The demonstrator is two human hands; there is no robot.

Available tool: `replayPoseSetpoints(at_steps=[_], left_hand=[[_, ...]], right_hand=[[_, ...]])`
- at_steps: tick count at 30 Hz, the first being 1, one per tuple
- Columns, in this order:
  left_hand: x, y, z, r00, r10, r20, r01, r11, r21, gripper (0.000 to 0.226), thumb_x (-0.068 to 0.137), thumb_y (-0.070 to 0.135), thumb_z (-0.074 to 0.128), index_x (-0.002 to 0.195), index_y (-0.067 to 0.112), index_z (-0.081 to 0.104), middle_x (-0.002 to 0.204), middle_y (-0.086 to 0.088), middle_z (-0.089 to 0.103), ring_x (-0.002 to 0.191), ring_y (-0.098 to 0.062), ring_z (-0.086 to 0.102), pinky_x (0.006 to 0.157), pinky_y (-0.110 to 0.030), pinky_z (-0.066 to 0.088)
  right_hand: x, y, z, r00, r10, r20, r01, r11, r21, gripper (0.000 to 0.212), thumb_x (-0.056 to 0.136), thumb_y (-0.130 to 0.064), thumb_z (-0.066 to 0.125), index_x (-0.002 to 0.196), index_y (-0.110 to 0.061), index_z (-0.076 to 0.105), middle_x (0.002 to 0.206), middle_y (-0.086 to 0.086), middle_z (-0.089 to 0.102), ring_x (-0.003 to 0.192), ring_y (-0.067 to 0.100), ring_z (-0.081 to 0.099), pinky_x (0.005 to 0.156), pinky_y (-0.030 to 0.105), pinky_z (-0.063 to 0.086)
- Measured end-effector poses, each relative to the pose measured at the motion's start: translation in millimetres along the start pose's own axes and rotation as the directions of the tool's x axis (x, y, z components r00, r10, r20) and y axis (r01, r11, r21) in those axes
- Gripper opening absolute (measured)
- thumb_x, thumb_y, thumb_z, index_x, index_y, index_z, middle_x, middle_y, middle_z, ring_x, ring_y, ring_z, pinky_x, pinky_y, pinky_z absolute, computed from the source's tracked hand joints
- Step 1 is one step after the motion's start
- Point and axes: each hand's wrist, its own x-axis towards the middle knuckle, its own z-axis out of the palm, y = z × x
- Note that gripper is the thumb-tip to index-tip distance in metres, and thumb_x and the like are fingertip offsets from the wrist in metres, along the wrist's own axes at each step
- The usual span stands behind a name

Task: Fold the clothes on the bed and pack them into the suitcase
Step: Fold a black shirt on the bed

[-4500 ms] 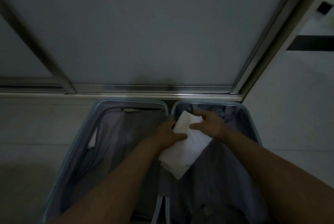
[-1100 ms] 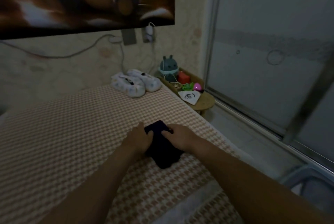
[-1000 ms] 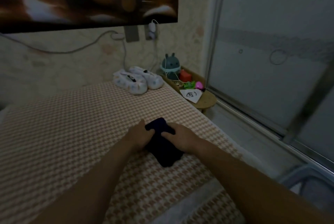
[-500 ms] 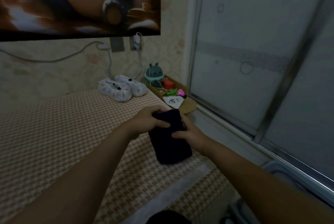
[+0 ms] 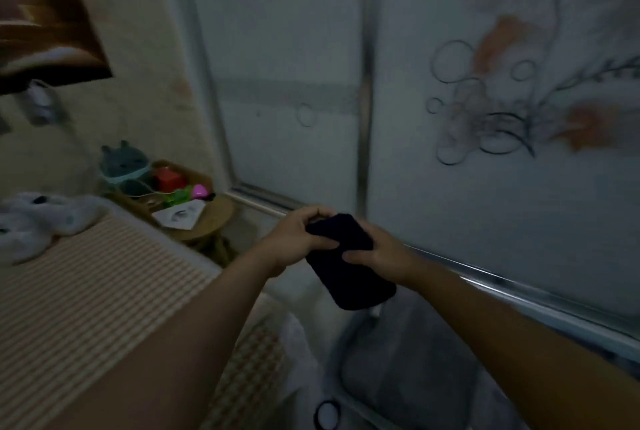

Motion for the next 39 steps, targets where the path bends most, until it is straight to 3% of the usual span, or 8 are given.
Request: replayPoseSetpoints(at_steps=[6, 15, 19, 22, 29, 32, 36, 39], left_hand=[[88.7, -2.2, 151.7, 0.967, 0.053, 0.247, -0.075, 0.994, 0.082, 0.032, 0.079, 0.022, 0.078, 0.109, 0.022, 0.067, 0.107, 0.000, 0.066, 0.095, -0.011, 0.064, 0.081, -0.023, 0.053], [153.6, -57.7, 374.6, 0.819, 0.156, 0.553, -0.176, 0.984, -0.016, 0.031, 0.078, -0.004, 0.070, 0.108, 0.006, 0.069, 0.099, -0.006, 0.069, 0.087, -0.002, 0.062, 0.083, -0.014, 0.048], [163.5, -88.2, 460.5, 0.858, 0.125, 0.499, -0.163, 0.986, 0.035, 0.032, 0.086, -0.002, 0.063, 0.116, 0.009, 0.066, 0.107, 0.001, 0.065, 0.095, 0.000, 0.056, 0.080, 0.001, 0.037], [170.5, -119.0, 508.9, 0.924, 0.124, 0.362, -0.183, 0.974, 0.135, 0.038, 0.091, 0.010, 0.055, 0.129, 0.012, 0.056, 0.124, -0.002, 0.059, 0.112, -0.010, 0.052, 0.092, -0.008, 0.035], [176.9, -192.6, 570.8, 0.766, -0.011, 0.643, -0.355, 0.826, 0.438, 0.057, 0.103, 0.024, 0.040, 0.153, 0.019, 0.014, 0.160, -0.005, 0.015, 0.145, -0.020, 0.017, 0.116, -0.025, 0.008], [178.6, -211.3, 588.4, 0.676, -0.108, 0.729, -0.457, 0.714, 0.530, 0.068, 0.101, 0.031, 0.045, 0.154, 0.022, 0.004, 0.162, -0.006, -0.001, 0.148, -0.024, 0.003, 0.119, -0.034, 0.007], [177.9, -231.6, 597.6, 0.681, -0.116, 0.723, -0.544, 0.581, 0.605, 0.087, 0.093, 0.040, 0.056, 0.154, 0.025, -0.004, 0.162, -0.006, -0.003, 0.147, -0.027, 0.004, 0.118, -0.043, 0.014], [181.3, -235.5, 597.8, 0.695, -0.050, 0.717, -0.601, 0.507, 0.618, 0.093, 0.088, 0.047, 0.059, 0.154, 0.023, -0.003, 0.160, -0.007, 0.005, 0.144, -0.029, 0.012, 0.115, -0.044, 0.018]], right_hand=[[-55.3, 107.5, -107.2, 0.969, 0.143, -0.200, -0.175, 0.973, -0.153, 0.043, 0.076, -0.029, 0.070, 0.119, -0.025, 0.064, 0.112, -0.003, 0.069, 0.103, 0.014, 0.064, 0.092, 0.037, 0.050], [-182.3, 269.5, -179.5, 0.822, 0.401, -0.403, -0.430, 0.903, 0.022, 0.046, 0.078, -0.022, 0.064, 0.121, -0.023, 0.048, 0.097, -0.010, 0.060, 0.086, -0.004, 0.056, 0.073, 0.010, 0.041], [-217.6, 341.9, -199.4, 0.705, 0.478, -0.524, -0.520, 0.851, 0.075, 0.014, 0.085, -0.006, 0.060, 0.096, -0.014, 0.063, 0.089, 0.001, 0.066, 0.082, 0.007, 0.061, 0.077, 0.031, 0.046], [-237.3, 388.7, -212.0, 0.629, 0.535, -0.564, -0.554, 0.818, 0.157, 0.025, 0.090, 0.001, 0.055, 0.113, -0.007, 0.063, 0.103, 0.003, 0.065, 0.095, 0.014, 0.059, 0.080, 0.017, 0.045], [-245.2, 478.6, -225.9, 0.303, 0.634, -0.712, -0.586, 0.713, 0.385, 0.016, 0.093, 0.002, 0.048, 0.101, 0.002, 0.061, 0.094, 0.010, 0.064, 0.085, 0.021, 0.060, 0.071, 0.025, 0.044], [-237.6, 499.2, -228.2, 0.322, 0.672, -0.667, -0.644, 0.672, 0.365, 0.014, 0.095, 0.000, 0.046, 0.101, 0.002, 0.059, 0.098, 0.014, 0.063, 0.080, 0.018, 0.057, 0.067, 0.018, 0.044], [-242.9, 518.4, -217.1, 0.260, 0.558, -0.788, -0.751, 0.630, 0.198, 0.065, 0.093, -0.013, 0.058, 0.149, -0.019, 0.026, 0.145, 0.015, 0.036, 0.129, 0.028, 0.042, 0.109, 0.034, 0.035], [-262.0, 527.4, -203.2, 0.512, 0.407, -0.756, -0.800, 0.546, -0.248, 0.069, 0.094, -0.030, 0.055, 0.152, -0.029, 0.019, 0.159, 0.011, 0.012, 0.145, 0.026, 0.017, 0.118, 0.039, 0.021]])
